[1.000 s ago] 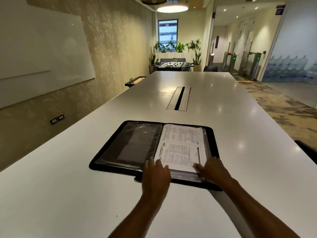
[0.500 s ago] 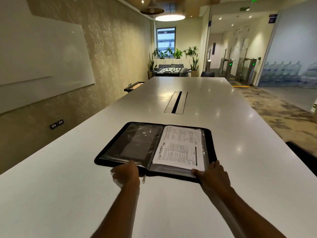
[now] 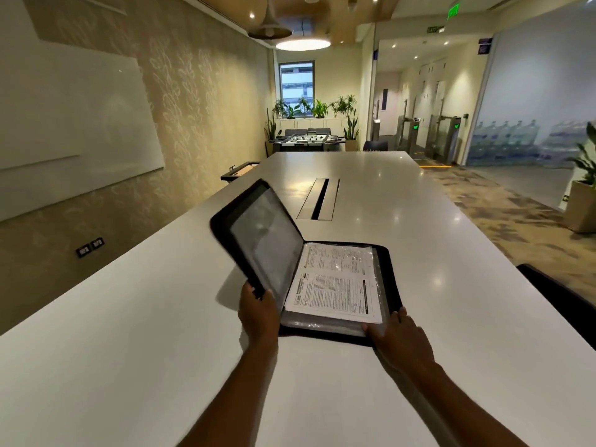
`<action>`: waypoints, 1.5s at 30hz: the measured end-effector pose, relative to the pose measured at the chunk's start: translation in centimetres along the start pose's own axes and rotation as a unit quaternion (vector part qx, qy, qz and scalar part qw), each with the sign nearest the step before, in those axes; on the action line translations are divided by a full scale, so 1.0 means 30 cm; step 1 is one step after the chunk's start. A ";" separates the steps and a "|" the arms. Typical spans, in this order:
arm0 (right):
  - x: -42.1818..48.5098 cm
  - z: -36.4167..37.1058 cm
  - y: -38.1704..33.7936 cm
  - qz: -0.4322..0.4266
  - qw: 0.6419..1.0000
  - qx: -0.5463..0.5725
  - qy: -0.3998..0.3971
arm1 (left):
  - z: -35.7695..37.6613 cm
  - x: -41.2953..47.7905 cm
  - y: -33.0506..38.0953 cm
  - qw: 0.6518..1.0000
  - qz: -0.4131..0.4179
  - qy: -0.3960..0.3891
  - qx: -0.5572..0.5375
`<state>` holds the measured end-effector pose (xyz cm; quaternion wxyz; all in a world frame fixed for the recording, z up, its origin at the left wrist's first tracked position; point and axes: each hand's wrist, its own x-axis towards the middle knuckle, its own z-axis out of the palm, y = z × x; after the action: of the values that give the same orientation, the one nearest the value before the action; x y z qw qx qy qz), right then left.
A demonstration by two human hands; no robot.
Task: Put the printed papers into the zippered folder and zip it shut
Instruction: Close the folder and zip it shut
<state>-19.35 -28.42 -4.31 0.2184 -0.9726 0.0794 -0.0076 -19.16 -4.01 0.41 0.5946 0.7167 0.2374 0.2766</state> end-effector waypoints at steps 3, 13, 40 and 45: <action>-0.007 -0.005 0.015 -0.004 1.000 0.013 -0.011 | 0.031 -0.040 0.019 0.993 0.092 -0.057 0.046; -0.048 -0.072 0.074 -0.025 0.994 0.104 0.032 | 0.134 -0.121 -0.066 0.913 0.259 -0.247 0.193; -0.097 -0.079 0.111 -0.005 0.979 0.179 0.095 | 0.133 -0.119 -0.124 0.887 0.301 -0.277 0.213; -0.168 -0.041 0.025 -0.007 0.974 0.134 0.180 | 0.008 0.003 -0.106 0.897 0.299 -0.222 0.238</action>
<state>-24.50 -28.81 -3.42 0.3291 -0.9176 0.1087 -0.1944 -18.96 -3.56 -2.73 0.3328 0.9167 -0.0673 0.2104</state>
